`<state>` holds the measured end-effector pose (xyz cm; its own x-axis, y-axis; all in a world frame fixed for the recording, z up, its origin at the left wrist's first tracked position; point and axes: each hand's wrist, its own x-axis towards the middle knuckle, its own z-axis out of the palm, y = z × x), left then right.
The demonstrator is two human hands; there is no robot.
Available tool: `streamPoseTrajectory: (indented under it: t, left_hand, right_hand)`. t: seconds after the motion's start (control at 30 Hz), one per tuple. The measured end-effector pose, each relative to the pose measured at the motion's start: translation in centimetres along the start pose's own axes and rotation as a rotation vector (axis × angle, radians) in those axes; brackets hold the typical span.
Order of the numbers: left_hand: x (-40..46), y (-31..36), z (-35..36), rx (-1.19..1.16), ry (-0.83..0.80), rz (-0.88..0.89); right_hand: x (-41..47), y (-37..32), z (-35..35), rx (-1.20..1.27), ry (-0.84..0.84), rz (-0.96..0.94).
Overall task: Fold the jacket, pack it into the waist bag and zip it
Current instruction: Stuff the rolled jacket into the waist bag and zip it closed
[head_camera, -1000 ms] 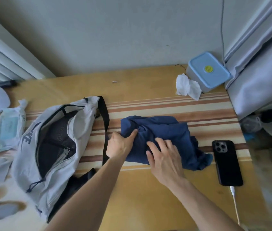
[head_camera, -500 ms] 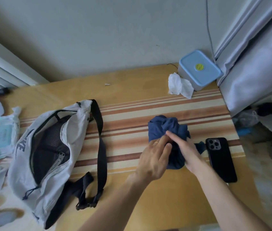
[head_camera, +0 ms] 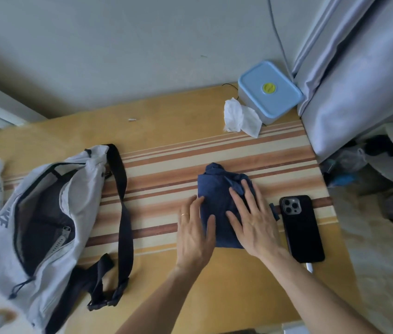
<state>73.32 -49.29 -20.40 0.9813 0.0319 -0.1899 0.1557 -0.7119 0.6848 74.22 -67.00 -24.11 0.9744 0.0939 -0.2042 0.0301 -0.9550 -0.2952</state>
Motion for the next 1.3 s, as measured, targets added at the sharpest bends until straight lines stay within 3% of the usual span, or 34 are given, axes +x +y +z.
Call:
streamPoseTrajectory:
  t: [0.1, 0.2, 0.3, 0.43, 0.57, 0.63, 0.73, 0.87, 0.93, 1.0, 1.1, 1.2, 1.3]
  left_hand:
    - [1.0, 0.7, 0.2, -0.083, -0.137, -0.312]
    - [2.7, 1.7, -0.5, -0.308, -0.286, -0.509]
    - [2.6, 2.5, -2.4, -0.58, -0.342, -0.519]
    - [1.0, 2.4, -8.6, -0.959, -0.369, -0.504]
    - [-0.5, 1.0, -16.9, -1.122, -0.333, -0.471]
    - [-1.2, -0.2, -20.5, -1.13, -0.265, -0.429]
    - [-2.0, -3.2, -25.5, -0.98, -0.064, -0.409]
    - [-2.5, -11.5, -30.6, -0.215, 0.303, -0.293]
    - [-2.5, -16.5, -31.2, 0.257, 0.306, -0.331]
    - [-2.5, -20.7, -30.9, 0.548, 0.154, -0.384]
    - [-2.8, -24.0, -31.2, 0.642, 0.05, -0.367]
    - [-3.2, -25.0, -32.6, 0.503, 0.146, -0.27]
    - [-4.6, -24.4, -34.1, 0.367, 0.276, -0.175]
  right_hand:
    - [-0.1, -0.2, 0.1, -0.033, 0.004, -0.006]
    - [0.1, -0.7, -0.6, -0.017, -0.045, 0.01]
    - [-0.2, -1.5, -2.1, 0.167, -0.053, 0.009]
    - [-1.2, -5.8, -7.3, 0.668, 0.002, 0.109]
    - [-1.8, -14.2, -11.5, 1.112, -0.049, 0.104]
    - [-1.6, -18.8, -12.3, 1.221, -0.099, 0.092]
    - [-0.8, -25.2, -11.4, 1.304, -0.137, 0.133]
    - [1.1, -33.0, -8.2, 1.315, -0.1, 0.179]
    - [2.4, -36.2, -6.2, 1.181, -0.07, 0.162]
    - [3.7, -38.6, -3.9, 1.006, -0.095, 0.147]
    - [5.0, -41.2, -1.1, 0.797, -0.171, 0.119]
    - [6.3, -43.7, 0.7, 0.748, -0.227, 0.133]
    - [7.7, -47.2, 2.5, 0.904, -0.217, 0.201]
